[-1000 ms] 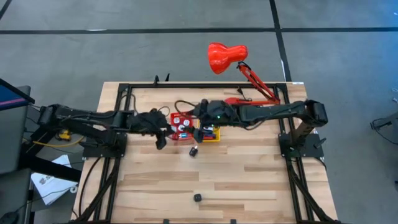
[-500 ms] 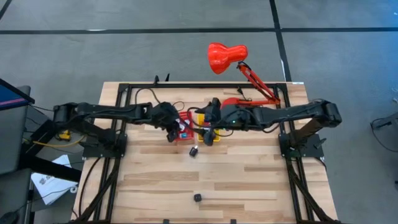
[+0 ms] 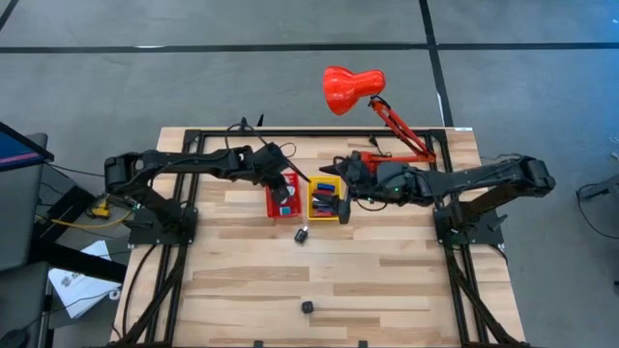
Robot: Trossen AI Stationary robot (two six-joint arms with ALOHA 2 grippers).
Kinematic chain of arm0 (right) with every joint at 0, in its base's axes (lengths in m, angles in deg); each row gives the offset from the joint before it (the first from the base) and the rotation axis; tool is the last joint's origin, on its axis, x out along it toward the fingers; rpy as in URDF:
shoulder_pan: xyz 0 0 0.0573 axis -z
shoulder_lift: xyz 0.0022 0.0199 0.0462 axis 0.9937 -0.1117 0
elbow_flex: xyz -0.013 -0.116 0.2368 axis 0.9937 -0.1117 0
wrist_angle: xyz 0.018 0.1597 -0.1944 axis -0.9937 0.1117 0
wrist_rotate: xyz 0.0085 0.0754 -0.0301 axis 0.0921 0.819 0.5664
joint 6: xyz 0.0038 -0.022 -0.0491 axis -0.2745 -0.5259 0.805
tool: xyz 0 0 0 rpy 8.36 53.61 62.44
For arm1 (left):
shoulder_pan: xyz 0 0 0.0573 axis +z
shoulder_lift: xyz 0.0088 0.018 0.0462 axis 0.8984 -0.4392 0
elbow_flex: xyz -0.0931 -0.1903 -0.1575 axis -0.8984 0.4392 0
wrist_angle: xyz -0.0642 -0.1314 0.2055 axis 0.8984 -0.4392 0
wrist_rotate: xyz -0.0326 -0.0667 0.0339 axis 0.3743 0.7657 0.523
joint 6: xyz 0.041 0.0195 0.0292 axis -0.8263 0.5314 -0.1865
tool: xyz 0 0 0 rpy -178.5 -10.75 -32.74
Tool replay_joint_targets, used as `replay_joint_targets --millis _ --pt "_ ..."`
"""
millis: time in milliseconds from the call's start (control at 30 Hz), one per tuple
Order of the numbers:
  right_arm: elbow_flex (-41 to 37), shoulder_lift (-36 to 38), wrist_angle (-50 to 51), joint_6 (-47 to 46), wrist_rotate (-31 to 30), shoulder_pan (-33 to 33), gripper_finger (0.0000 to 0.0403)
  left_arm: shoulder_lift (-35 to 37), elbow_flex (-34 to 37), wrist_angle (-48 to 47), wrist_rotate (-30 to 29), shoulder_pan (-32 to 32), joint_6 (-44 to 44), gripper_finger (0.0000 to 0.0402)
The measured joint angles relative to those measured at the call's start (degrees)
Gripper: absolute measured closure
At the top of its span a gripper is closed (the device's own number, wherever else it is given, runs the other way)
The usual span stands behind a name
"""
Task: Pick & Place Office items
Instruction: Put the white charger adapter into the red basket
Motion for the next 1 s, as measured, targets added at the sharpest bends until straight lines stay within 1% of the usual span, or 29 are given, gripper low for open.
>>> replay_joint_targets --millis 133,167,233,300,367,433,600,733,1000 --pt "0.13 -0.92 -0.24 -1.31 0.04 0.00 0.0046 -1.73 -0.10 0.52 -0.79 0.40 -1.46 0.0266" --pt "0.09 -1.33 0.07 -1.54 0.07 0.02 0.0046 -1.88 0.07 -0.68 -1.26 0.42 -1.48 0.0266" --pt "-0.05 -1.61 1.02 -2.12 0.13 0.02 0.0046 -2.79 -0.02 0.91 -2.27 0.26 -1.58 0.0266" --pt "0.25 -2.58 -0.18 -2.41 0.13 0.04 0.0046 -3.23 0.00 0.45 -2.37 0.32 -1.61 0.0266" --pt "-0.10 -3.02 0.79 -2.41 0.13 0.04 0.0046 -4.04 0.00 1.36 -2.38 0.35 -1.61 0.0266" --pt "0.18 -4.15 -1.20 -2.43 0.17 0.04 0.0046 -4.91 0.00 1.61 -2.56 0.31 -1.62 0.0266" --pt "0.11 -5.14 -0.77 -3.39 0.61 -0.26 0.0046 -6.93 0.10 1.35 -5.69 0.40 -1.62 0.0266" --pt "0.10 -5.30 -0.97 -3.94 0.78 -0.26 0.0046 -7.84 0.03 2.73 -6.19 0.42 -1.62 0.0266" --pt "0.07 -5.46 -0.75 -3.94 0.78 -0.26 0.0046 -8.39 0.07 1.74 -6.20 0.40 -1.60 0.0266"
